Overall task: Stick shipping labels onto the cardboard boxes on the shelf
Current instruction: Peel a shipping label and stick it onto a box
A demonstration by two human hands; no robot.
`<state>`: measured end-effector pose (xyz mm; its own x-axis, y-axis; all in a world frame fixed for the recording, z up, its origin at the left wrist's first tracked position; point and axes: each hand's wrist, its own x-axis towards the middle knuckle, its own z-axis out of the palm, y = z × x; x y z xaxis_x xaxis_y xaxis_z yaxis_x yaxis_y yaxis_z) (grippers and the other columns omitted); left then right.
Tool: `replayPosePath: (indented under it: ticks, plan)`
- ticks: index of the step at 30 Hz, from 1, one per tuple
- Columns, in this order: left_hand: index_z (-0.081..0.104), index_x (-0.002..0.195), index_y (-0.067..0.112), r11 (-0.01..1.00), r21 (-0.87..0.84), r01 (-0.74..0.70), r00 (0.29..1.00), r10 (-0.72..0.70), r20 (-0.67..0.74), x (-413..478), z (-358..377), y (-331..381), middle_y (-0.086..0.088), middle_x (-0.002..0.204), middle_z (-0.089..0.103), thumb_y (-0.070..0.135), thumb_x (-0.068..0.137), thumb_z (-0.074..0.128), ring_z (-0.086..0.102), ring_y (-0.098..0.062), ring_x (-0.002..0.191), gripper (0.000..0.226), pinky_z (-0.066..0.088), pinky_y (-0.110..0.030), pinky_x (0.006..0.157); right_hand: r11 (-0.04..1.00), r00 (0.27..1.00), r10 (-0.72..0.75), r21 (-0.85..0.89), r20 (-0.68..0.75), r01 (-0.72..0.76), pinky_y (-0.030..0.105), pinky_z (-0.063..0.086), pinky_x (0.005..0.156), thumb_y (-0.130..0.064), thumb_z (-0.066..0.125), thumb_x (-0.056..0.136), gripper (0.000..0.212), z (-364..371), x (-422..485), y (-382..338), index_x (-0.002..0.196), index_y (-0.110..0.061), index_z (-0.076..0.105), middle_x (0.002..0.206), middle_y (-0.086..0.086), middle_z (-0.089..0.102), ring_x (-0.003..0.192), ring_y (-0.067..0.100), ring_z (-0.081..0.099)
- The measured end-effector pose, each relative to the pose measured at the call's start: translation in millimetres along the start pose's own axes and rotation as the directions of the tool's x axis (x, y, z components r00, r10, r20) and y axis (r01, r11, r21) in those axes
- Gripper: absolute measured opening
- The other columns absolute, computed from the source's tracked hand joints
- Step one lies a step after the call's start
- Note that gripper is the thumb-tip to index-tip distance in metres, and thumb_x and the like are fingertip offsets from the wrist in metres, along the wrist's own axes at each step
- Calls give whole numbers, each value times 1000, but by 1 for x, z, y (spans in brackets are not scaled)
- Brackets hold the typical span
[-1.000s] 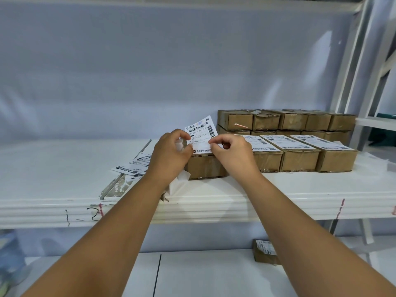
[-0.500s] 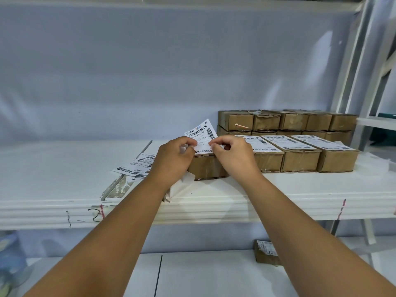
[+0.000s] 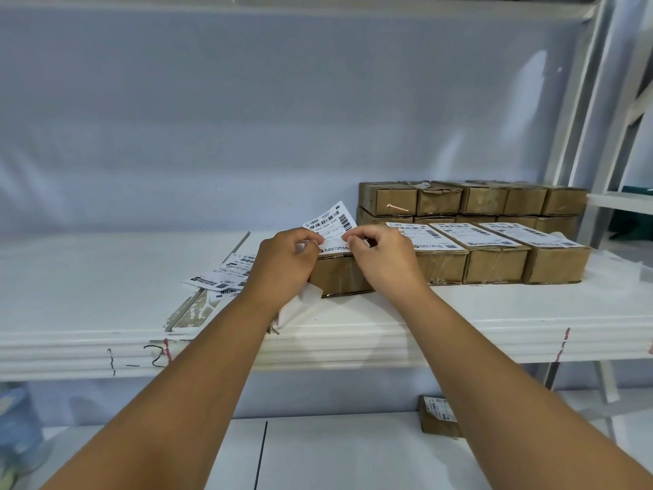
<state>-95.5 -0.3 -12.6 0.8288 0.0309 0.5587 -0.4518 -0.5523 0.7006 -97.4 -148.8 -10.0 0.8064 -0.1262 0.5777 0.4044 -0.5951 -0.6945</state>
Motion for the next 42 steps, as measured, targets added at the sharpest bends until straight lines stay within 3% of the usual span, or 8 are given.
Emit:
replayPosePath:
  ticks: [7, 17, 24, 29, 32, 35, 38, 42]
  plan:
    - [68, 87, 29, 1000, 1, 12, 1000, -12, -5, -1, 0, 1, 1, 77, 63, 17, 90, 51, 56, -18, 62, 22, 36, -10, 51, 999, 999, 35, -8, 17, -35, 11, 33, 46, -20, 53, 91, 22, 0, 0, 0, 96, -21, 74, 80, -10, 60, 49, 6, 43]
    - [65, 116, 20, 989, 76, 125, 991, -120, -65, 3, 0, -3, -5, 117, 64, 21, 92, 45, 53, -16, 82, 31, 33, -18, 69, 997, 997, 55, 42, 55, -57, 8, 35, 51, -20, 51, 94, 24, -1, -1, 0, 102, -19, 74, 94, -6, 69, 62, 9, 53]
    - [68, 113, 23, 986, 78, 149, 989, -148, -22, 5, -1, -3, -4, 105, 68, 22, 89, 45, 58, -21, 92, 33, 36, -22, 72, 998, 996, 26, 57, 80, -31, 13, 34, 76, -23, 52, 96, 25, -1, 0, 1, 110, -16, 72, 114, -4, 69, 94, 4, 53]
    - [71, 105, 23, 987, 99, 128, 992, -129, 3, 4, -2, -3, -2, 78, 64, 18, 90, 42, 51, -17, 68, 33, 35, -21, 57, 999, 997, 21, 44, 78, -24, 17, 36, 89, -25, 52, 96, 25, 0, 0, 2, 111, -20, 71, 118, -4, 67, 116, 11, 51]
    - [68, 103, 25, 990, 100, 97, 995, -98, 4, 2, -3, -1, 0, 77, 60, 15, 91, 42, 52, -15, 71, 31, 34, -9, 57, 996, 995, 56, 68, 85, -62, 0, 34, 67, -25, 53, 95, 25, -1, 0, 1, 110, -19, 72, 114, -7, 67, 94, 4, 52]
    - [64, 117, 21, 996, 87, 16, 1000, -14, -25, 0, -2, 2, -3, 126, 57, 10, 92, 45, 55, -16, 107, 34, 36, -13, 84, 998, 996, 53, 35, 77, -56, 1, 34, 54, -23, 50, 96, 25, -1, 0, 1, 109, -19, 72, 102, -5, 68, 67, 6, 51]
    - [69, 106, 22, 998, 45, 40, 999, -39, -22, 0, 0, 1, 5, 97, 62, 11, 92, 44, 53, -9, 65, 30, 36, -6, 59, 999, 997, 47, 15, 58, -48, 4, 34, 53, -22, 49, 96, 26, 0, 0, 1, 109, -20, 71, 102, -4, 68, 69, 10, 52]
    - [70, 102, 21, 998, 31, 53, 997, -51, -49, 1, 1, -1, 17, 79, 49, 11, 92, 45, 48, -9, 58, 29, 36, -6, 56, 999, 997, 37, -3, 65, -37, 9, 33, 57, -22, 49, 96, 25, 0, 0, 2, 112, -23, 67, 94, -3, 61, 67, 5, 50]
